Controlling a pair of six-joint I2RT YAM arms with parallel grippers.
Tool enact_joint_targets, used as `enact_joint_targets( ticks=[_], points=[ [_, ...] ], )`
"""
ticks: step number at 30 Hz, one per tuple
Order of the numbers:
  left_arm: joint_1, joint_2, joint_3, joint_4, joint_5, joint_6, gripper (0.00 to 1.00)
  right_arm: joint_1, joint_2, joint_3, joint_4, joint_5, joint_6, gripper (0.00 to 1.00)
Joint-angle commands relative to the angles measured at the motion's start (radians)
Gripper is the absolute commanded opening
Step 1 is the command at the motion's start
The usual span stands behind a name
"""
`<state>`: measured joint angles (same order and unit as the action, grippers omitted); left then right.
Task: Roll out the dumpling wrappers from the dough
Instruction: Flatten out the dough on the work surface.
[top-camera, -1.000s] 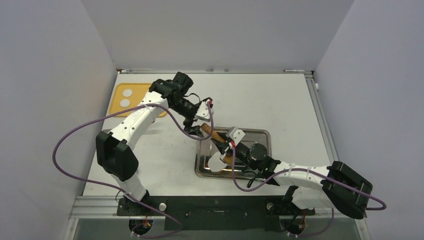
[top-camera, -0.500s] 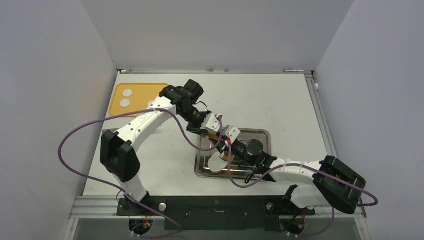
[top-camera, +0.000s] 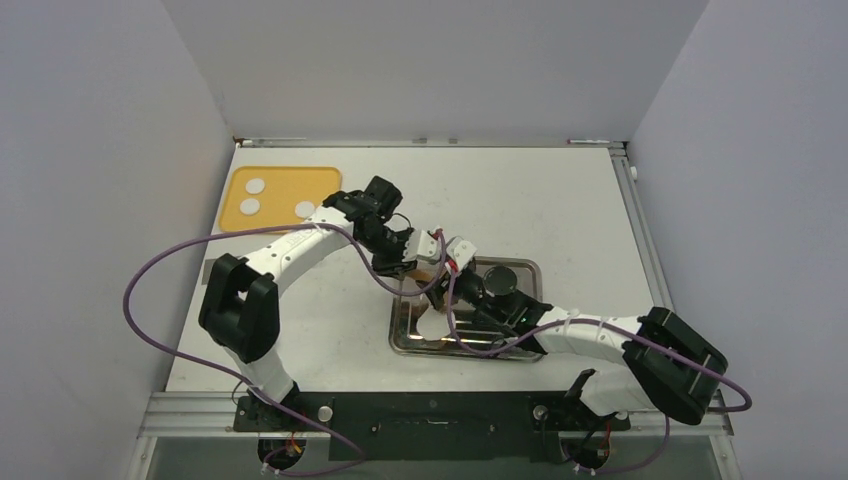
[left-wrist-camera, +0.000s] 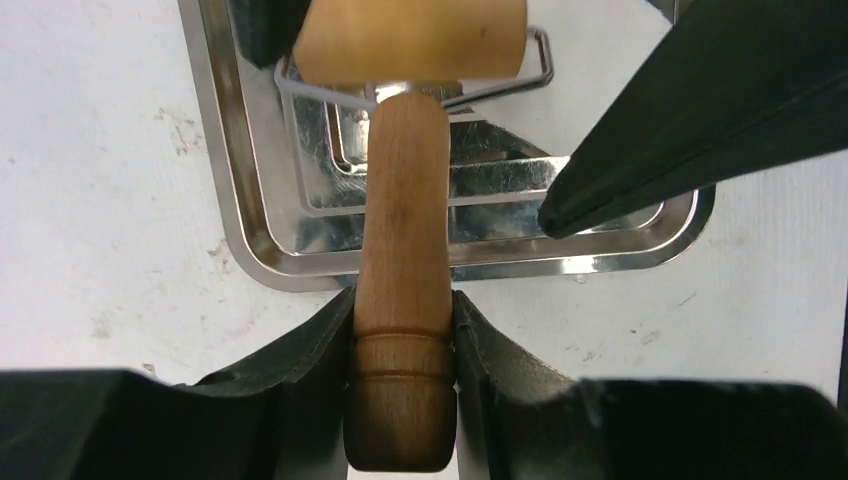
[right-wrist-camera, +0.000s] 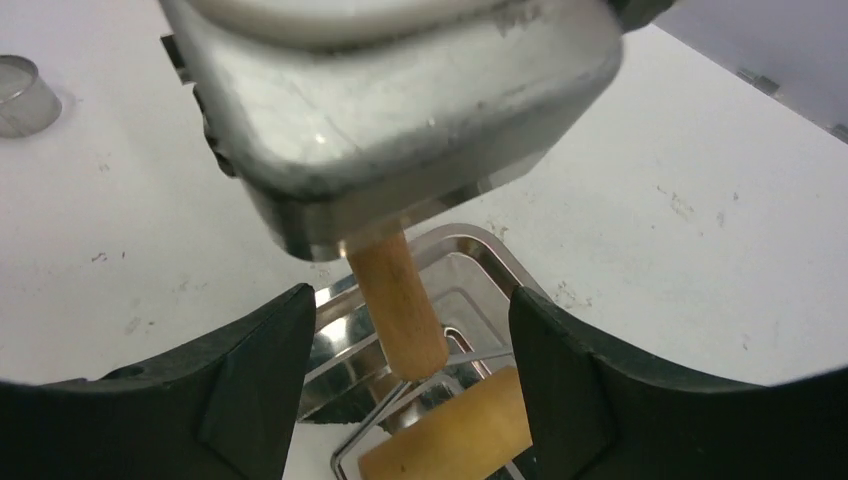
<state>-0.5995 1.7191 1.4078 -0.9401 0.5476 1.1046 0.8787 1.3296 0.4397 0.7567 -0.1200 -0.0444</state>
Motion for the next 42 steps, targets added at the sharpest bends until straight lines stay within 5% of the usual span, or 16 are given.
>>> enact_joint_targets(
  ticks=[1, 9, 16, 22, 31, 42],
  points=[
    [0.034, -0.006, -0.066, 0.129, -0.017, -0.146, 0.0, -0.01, -0.057, 0.106, -0.174, 0.064, 0.144, 0.67],
    [0.122, 0.01, -0.157, 0.095, 0.194, -0.196, 0.0, -0.075, -0.101, 0.169, -0.574, 0.239, 0.342, 0.68],
    [0.083, -0.069, -0.171, 0.031, 0.338, -0.191, 0.0, -0.182, -0.1, 0.151, -0.737, 0.332, 0.505, 0.67],
    [0.074, -0.104, -0.217, 0.007, 0.278, -0.149, 0.0, -0.19, -0.02, 0.073, -0.716, 0.386, 0.53, 0.64],
    [0.1, -0.165, -0.344, 0.017, -0.014, 0.028, 0.0, -0.185, 0.011, 0.029, -0.63, 0.398, 0.515, 0.64],
    [0.072, -0.183, -0.311, -0.037, -0.024, 0.043, 0.0, -0.187, -0.022, 0.011, -0.619, 0.416, 0.501, 0.64]
  ],
)
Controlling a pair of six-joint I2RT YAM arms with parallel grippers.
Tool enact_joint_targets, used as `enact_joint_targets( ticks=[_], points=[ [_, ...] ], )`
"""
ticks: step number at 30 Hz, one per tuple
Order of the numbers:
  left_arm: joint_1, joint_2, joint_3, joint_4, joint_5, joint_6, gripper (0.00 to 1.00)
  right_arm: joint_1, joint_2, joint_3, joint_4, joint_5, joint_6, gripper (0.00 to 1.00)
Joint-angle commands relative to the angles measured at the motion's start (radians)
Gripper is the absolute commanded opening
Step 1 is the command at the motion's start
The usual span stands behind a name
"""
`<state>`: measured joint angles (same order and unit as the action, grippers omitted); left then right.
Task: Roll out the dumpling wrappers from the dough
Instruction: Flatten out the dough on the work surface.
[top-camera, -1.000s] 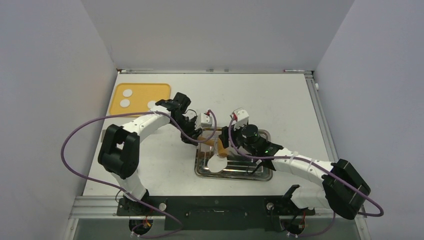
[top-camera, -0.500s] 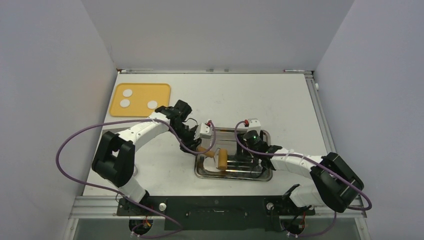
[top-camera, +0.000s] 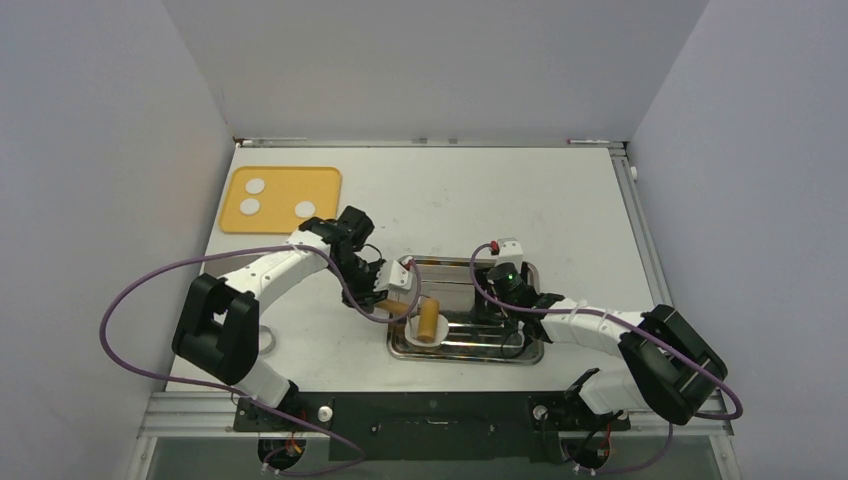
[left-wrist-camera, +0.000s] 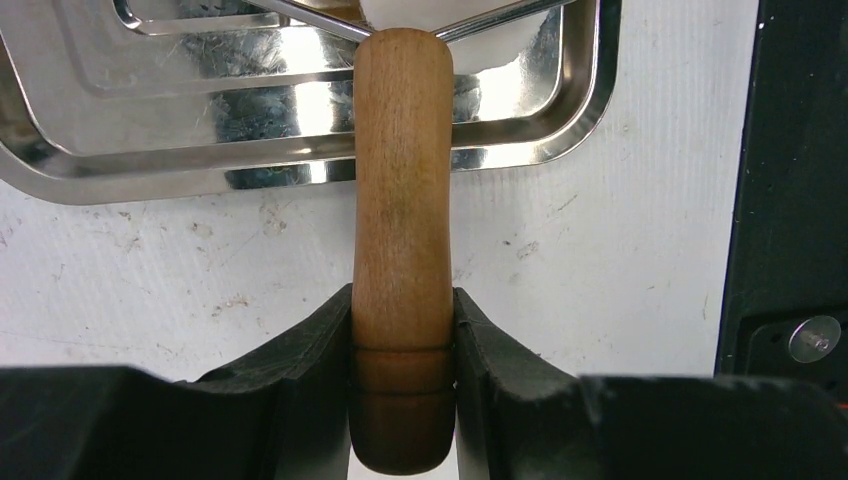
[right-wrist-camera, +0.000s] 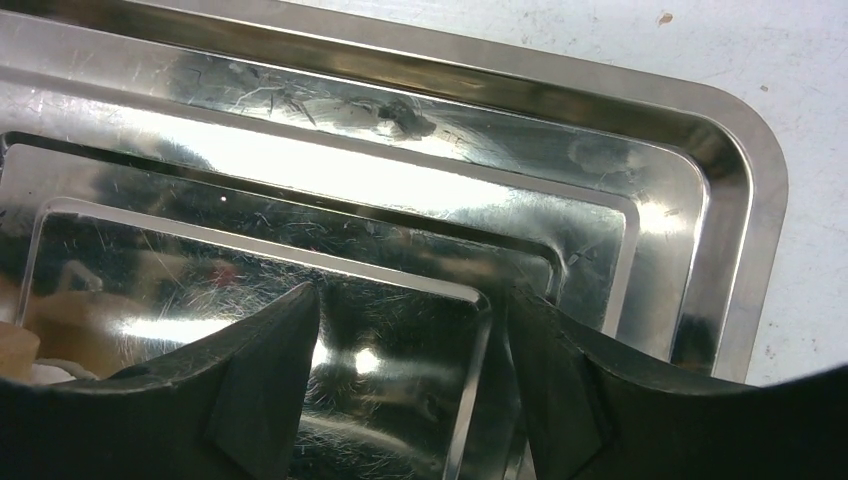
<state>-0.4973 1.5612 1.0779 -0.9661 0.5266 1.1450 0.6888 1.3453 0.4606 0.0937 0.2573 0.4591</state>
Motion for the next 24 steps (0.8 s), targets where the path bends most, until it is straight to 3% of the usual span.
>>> enact_joint_targets(
  ticks=[1, 4, 7, 10, 16, 24],
  points=[
    [-0.055, -0.019, 0.004, 0.005, 0.003, -0.016, 0.0, 0.004, -0.04, -0.012, 0.044, 0.042, -0.001, 0.64],
    [-0.158, 0.005, -0.044, 0.066, 0.004, -0.066, 0.0, 0.003, -0.05, -0.02, 0.057, 0.046, 0.0, 0.64],
    [-0.194, 0.03, -0.059, 0.118, 0.001, -0.104, 0.0, 0.003, -0.06, -0.026, 0.061, 0.048, 0.001, 0.64],
    [-0.178, 0.045, -0.052, 0.127, -0.039, -0.111, 0.0, 0.002, -0.068, -0.031, 0.062, 0.047, 0.002, 0.64],
    [-0.038, -0.019, 0.042, -0.001, -0.013, -0.067, 0.0, -0.001, -0.064, -0.035, 0.073, 0.049, -0.004, 0.64],
    [-0.032, -0.045, 0.044, -0.118, -0.05, -0.027, 0.0, -0.001, -0.041, -0.023, 0.067, 0.043, -0.012, 0.64]
  ],
)
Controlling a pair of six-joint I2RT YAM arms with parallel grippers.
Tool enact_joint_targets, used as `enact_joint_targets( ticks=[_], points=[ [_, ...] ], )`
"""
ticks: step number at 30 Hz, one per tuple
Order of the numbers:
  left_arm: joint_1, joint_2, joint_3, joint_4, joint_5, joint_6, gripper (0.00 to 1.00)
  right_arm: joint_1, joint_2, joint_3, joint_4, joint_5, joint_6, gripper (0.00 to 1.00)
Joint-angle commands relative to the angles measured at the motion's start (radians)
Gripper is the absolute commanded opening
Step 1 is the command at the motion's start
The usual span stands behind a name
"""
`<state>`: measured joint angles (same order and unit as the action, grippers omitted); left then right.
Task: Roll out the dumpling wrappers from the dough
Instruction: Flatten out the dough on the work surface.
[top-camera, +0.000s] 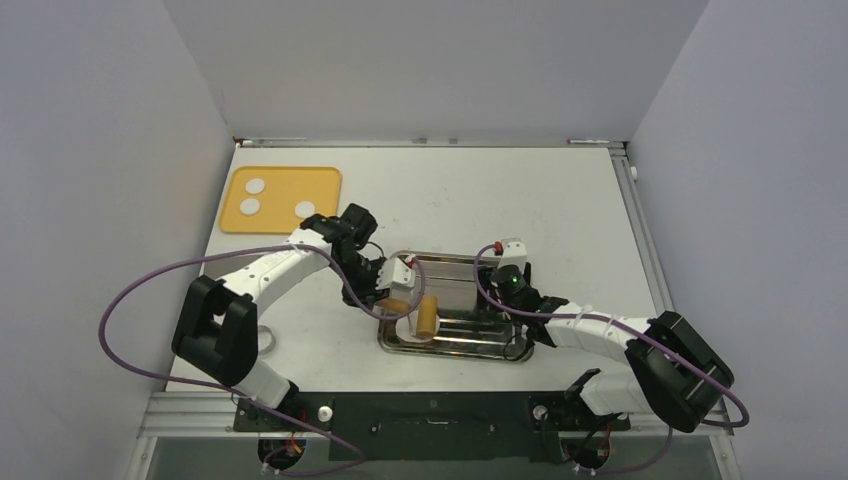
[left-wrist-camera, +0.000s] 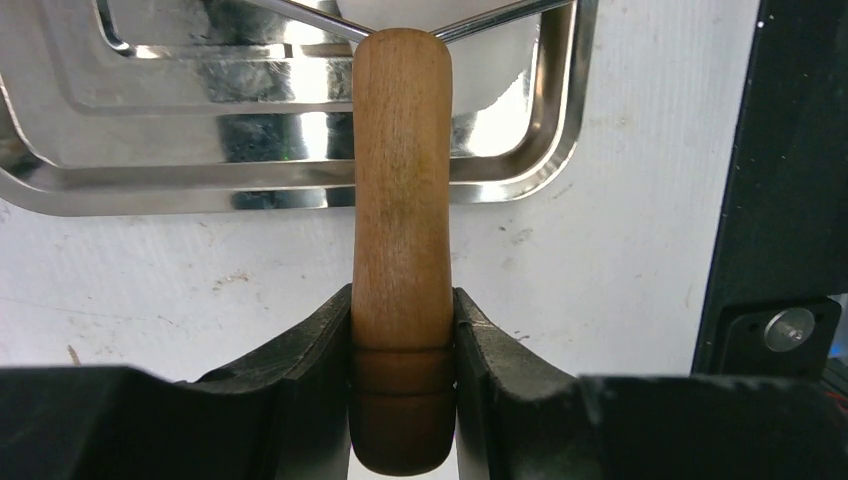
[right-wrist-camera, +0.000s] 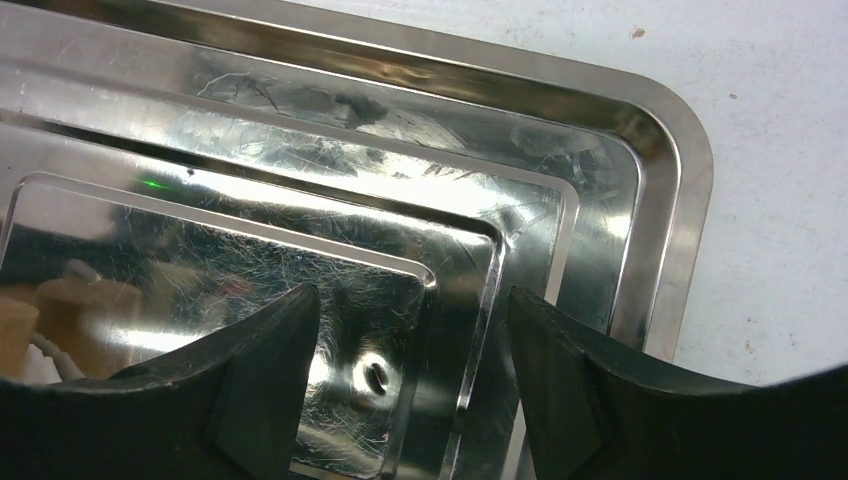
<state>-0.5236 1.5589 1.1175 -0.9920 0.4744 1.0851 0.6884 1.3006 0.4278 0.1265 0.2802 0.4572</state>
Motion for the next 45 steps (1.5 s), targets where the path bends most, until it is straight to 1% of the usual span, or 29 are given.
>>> enact_joint_targets(
  ticks=[1, 4, 11, 14, 19, 21, 23, 28, 32, 35, 40, 45],
  points=[
    [-0.01, -0.045, -0.006, -0.098, -0.007, 0.033, 0.0, -0.001, 0.005, 0.009, 0.035, 0.019, -0.01, 0.64],
    [-0.018, -0.051, -0.03, -0.12, -0.03, 0.035, 0.0, -0.001, 0.007, 0.01, 0.035, 0.013, -0.014, 0.64],
    [-0.018, -0.074, -0.017, -0.136, -0.081, 0.015, 0.0, -0.013, 0.054, 0.049, -0.014, 0.046, 0.017, 0.64],
    [-0.045, -0.076, -0.046, -0.081, -0.086, -0.026, 0.0, -0.012, 0.089, 0.068, -0.033, 0.063, 0.022, 0.63],
    [-0.171, -0.047, -0.116, 0.076, -0.062, -0.123, 0.0, -0.012, 0.108, 0.08, -0.036, 0.066, 0.025, 0.63],
    [-0.188, -0.027, -0.129, 0.141, -0.061, -0.144, 0.0, -0.012, 0.107, 0.08, -0.036, 0.064, 0.025, 0.63],
    [-0.194, -0.008, -0.125, 0.154, -0.07, -0.148, 0.0, -0.012, 0.103, 0.078, -0.035, 0.063, 0.025, 0.63],
    [-0.165, -0.039, -0.098, 0.1, -0.097, -0.116, 0.0, -0.013, 0.101, 0.073, -0.031, 0.069, 0.025, 0.63],
    [-0.096, -0.068, -0.001, 0.0, -0.08, -0.095, 0.0, -0.013, 0.123, 0.086, -0.039, 0.072, 0.023, 0.63],
    [-0.062, -0.082, 0.042, -0.071, -0.076, -0.074, 0.0, -0.013, 0.134, 0.093, -0.047, 0.073, 0.023, 0.63],
    [-0.023, -0.102, 0.031, -0.141, -0.092, -0.047, 0.0, -0.014, 0.136, 0.095, -0.047, 0.073, 0.022, 0.63],
    [-0.041, -0.103, -0.03, -0.125, -0.075, -0.056, 0.0, -0.015, 0.139, 0.097, -0.051, 0.072, 0.024, 0.63]
  ],
)
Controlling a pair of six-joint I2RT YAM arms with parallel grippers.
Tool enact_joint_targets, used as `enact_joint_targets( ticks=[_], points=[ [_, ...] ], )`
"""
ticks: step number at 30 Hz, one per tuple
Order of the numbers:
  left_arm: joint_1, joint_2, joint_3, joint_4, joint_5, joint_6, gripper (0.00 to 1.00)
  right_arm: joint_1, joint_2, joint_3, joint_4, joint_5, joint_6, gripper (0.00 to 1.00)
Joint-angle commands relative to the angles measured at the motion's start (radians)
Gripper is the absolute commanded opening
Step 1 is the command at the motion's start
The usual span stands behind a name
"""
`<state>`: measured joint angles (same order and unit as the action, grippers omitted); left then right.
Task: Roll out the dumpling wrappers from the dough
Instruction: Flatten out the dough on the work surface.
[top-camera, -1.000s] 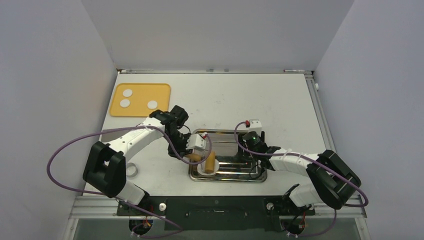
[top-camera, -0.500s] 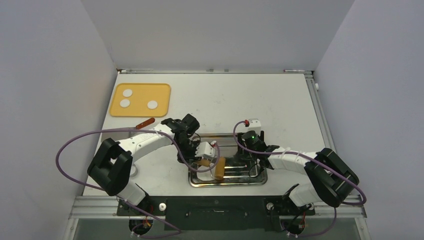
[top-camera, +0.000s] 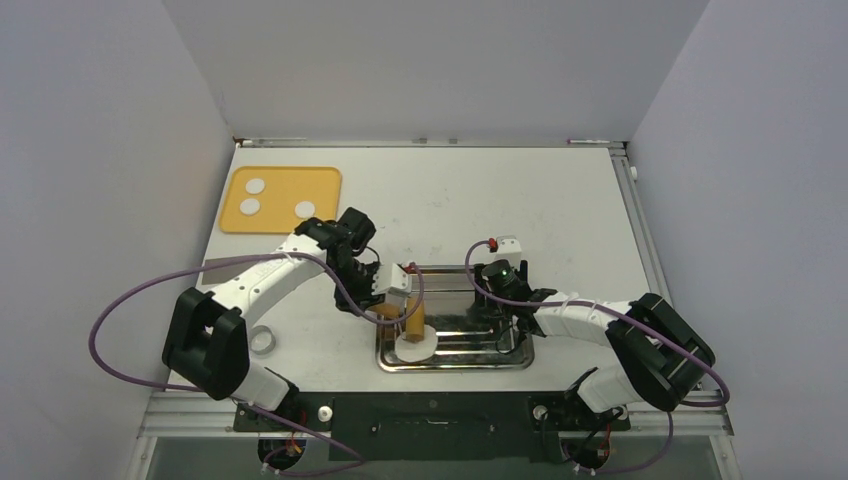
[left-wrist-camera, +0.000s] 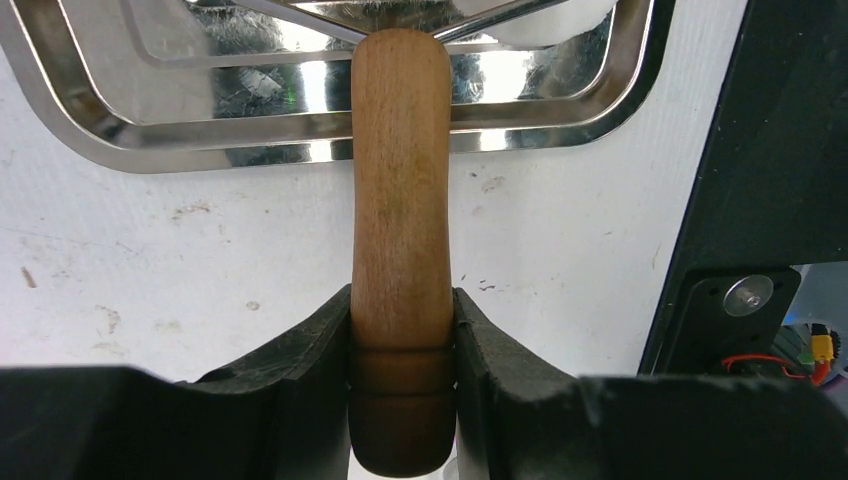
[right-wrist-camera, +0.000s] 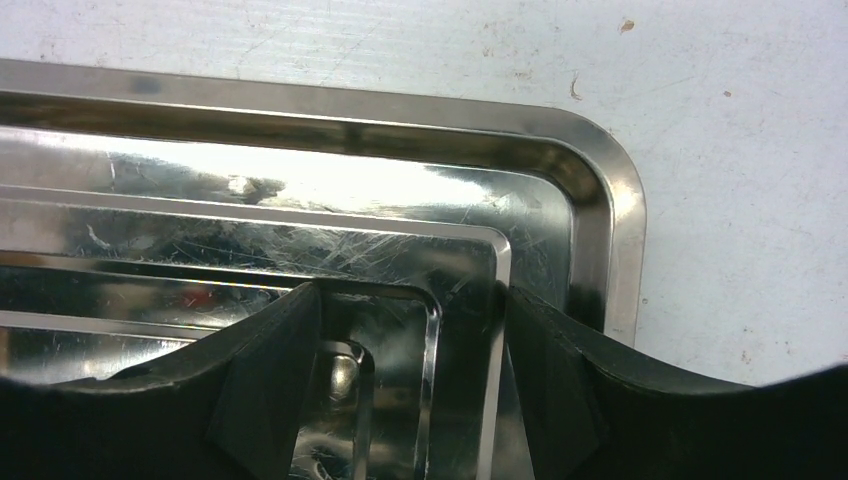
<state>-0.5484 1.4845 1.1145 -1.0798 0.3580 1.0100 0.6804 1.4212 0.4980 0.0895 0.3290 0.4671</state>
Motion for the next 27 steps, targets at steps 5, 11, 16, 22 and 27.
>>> enact_joint_targets(
  ticks=[5, 11, 16, 22, 27],
  points=[
    [-0.104, -0.01, -0.067, 0.036, 0.079, -0.044, 0.0, -0.006, 0.018, 0.027, -0.013, 0.024, 0.016, 0.63],
    [-0.173, 0.035, -0.099, 0.16, 0.053, -0.094, 0.0, -0.007, 0.009, 0.02, -0.012, 0.025, 0.02, 0.63],
    [-0.174, 0.075, -0.034, 0.232, 0.086, -0.161, 0.0, -0.007, 0.019, 0.026, -0.011, 0.023, 0.018, 0.63],
    [-0.139, 0.082, 0.134, 0.274, 0.088, -0.204, 0.0, -0.007, 0.007, 0.025, 0.004, 0.017, 0.013, 0.63],
    [-0.077, 0.09, 0.258, 0.294, 0.113, -0.213, 0.0, -0.007, -0.006, 0.032, 0.02, 0.007, 0.007, 0.63]
  ],
)
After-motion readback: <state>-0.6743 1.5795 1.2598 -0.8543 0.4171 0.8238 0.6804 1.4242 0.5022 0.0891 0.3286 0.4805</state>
